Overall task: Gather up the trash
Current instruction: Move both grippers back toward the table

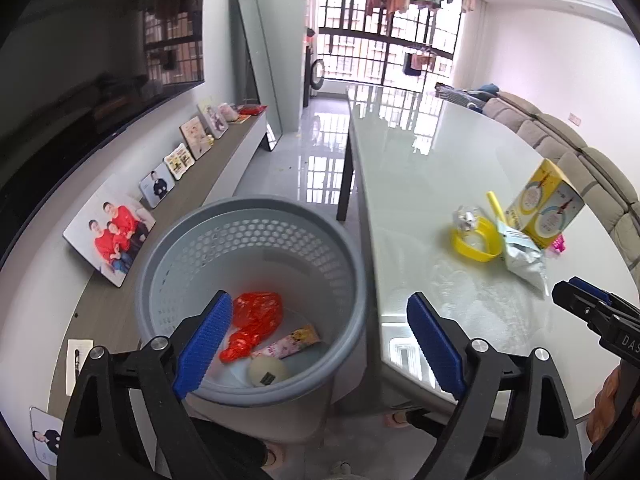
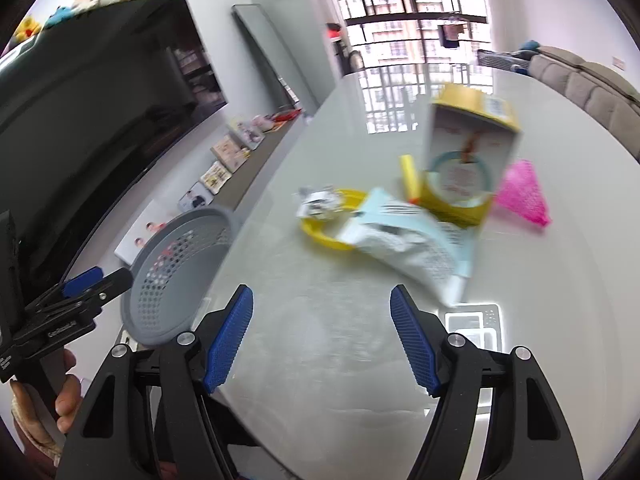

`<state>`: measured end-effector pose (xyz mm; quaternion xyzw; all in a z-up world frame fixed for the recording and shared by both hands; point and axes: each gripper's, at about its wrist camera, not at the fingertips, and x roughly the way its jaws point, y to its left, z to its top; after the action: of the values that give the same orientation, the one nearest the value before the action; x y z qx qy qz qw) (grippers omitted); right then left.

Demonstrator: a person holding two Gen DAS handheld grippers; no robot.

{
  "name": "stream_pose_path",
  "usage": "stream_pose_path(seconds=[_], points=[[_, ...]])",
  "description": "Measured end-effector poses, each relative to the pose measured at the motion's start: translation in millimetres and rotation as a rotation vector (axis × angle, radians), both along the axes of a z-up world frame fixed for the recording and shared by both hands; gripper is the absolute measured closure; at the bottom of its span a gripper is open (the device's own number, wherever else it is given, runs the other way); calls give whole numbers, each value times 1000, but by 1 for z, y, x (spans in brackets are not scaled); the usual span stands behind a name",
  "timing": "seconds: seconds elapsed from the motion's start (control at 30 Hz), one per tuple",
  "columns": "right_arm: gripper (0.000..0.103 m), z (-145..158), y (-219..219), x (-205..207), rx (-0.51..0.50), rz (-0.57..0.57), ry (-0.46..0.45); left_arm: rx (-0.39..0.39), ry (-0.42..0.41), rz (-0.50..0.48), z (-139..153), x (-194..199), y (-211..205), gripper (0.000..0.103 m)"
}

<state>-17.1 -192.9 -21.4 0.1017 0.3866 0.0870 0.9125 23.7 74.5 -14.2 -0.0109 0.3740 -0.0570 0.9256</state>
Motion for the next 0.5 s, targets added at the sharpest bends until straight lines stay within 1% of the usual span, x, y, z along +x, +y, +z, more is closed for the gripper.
stream_pose_path(seconds=[0.1,0.23,0.3,0.5], points=[[35,-1,-29,-8,0,-64,-13,2,-17,-26,4,-1,-19,9],[34,-6,-71,-15,-2,-150,-15,12,-30,-61,9,1,-49,7],[34,-9,-91,-16,-5,-176,-15,23,-31,-72,9,2,-64,7],[34,-16,-141,-13,-33,-230,-14,21,-11,-108,5,10,-102,7]])
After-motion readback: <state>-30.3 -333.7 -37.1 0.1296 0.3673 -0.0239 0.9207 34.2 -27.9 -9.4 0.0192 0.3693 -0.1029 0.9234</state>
